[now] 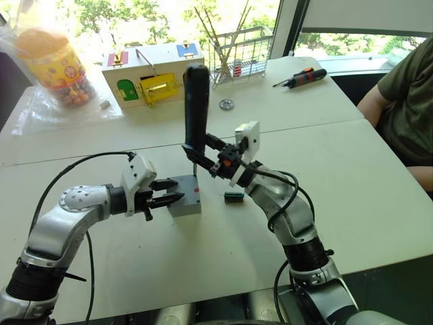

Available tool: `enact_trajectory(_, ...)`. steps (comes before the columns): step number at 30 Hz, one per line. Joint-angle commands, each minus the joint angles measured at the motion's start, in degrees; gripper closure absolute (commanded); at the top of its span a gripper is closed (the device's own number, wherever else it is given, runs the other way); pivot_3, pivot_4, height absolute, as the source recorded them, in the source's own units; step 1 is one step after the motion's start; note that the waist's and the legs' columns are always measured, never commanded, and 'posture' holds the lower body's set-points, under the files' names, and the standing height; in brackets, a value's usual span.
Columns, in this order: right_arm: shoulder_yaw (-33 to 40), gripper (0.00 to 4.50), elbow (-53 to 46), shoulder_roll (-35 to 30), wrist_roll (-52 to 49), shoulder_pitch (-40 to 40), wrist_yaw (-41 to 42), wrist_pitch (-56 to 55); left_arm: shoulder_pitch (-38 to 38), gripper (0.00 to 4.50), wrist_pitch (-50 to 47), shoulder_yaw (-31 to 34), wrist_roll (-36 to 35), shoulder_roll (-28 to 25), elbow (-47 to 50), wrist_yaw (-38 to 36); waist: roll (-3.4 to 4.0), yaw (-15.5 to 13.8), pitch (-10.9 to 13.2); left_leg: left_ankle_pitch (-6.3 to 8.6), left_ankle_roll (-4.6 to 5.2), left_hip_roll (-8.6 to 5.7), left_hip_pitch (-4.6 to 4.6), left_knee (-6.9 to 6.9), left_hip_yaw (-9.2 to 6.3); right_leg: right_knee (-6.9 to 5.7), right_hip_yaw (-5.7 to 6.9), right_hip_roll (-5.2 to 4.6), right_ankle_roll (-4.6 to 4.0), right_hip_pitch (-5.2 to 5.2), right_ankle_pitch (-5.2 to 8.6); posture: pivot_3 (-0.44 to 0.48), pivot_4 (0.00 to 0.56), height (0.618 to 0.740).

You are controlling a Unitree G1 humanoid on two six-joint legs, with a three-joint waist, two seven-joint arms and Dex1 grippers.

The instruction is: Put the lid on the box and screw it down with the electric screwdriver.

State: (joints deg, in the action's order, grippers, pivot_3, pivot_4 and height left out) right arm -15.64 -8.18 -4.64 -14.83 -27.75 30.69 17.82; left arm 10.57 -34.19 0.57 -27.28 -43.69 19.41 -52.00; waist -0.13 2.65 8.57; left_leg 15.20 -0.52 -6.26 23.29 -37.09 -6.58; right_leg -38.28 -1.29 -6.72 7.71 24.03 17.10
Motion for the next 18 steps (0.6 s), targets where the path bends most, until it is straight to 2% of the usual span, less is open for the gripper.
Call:
enact_trajectory(1,-3.83,2.75,3.35,-0.72,3.57,0.91,0.52,0.86,-1.34,2.67,0.27,-1.49,1.45,-0.49,0.24,-0.23,-0.01,-0.06,-0.18,0.0,0.0,0.0,-0.08,0.02,0.0,0.02,0.0,0.0,0.0,-0.02,0.0,0.0,0.15,0.74)
enact_trajectory(3,-4.03,2.75,4.32,-0.49,4.14,0.75,0.54,1.0,-1.5,2.67,0.54,-1.69,1.81,-0.12,-0.18,-0.14,-0.02,-0.11,-0.31,0.01,0.01,0.01,-0.19,0.05,0.0,0.07,0.0,0.01,0.0,-0.16,0.0,0.0,0.15,0.74)
enact_trajectory(6,-4.31,2.75,5.52,0.01,4.72,0.66,0.69,1.08,-1.66,2.67,0.91,-2.11,2.06,0.34,-0.5,0.1,-0.01,-0.23,-0.46,0.1,0.12,0.0,-0.94,0.23,0.0,0.26,0.0,0.0,-0.01,-0.89,0.01,0.0,0.15,0.74)
enact_trajectory(18,-1.55,2.75,6.46,1.26,3.14,3.51,0.79,1.75,-1.78,2.67,1.09,-2.53,2.42,1.65,-0.52,0.63,0.02,-0.28,-1.27,0.21,0.09,0.02,-0.99,0.23,-0.02,0.27,-0.01,0.02,-0.01,-0.92,0.02,0.0,0.15,0.74)
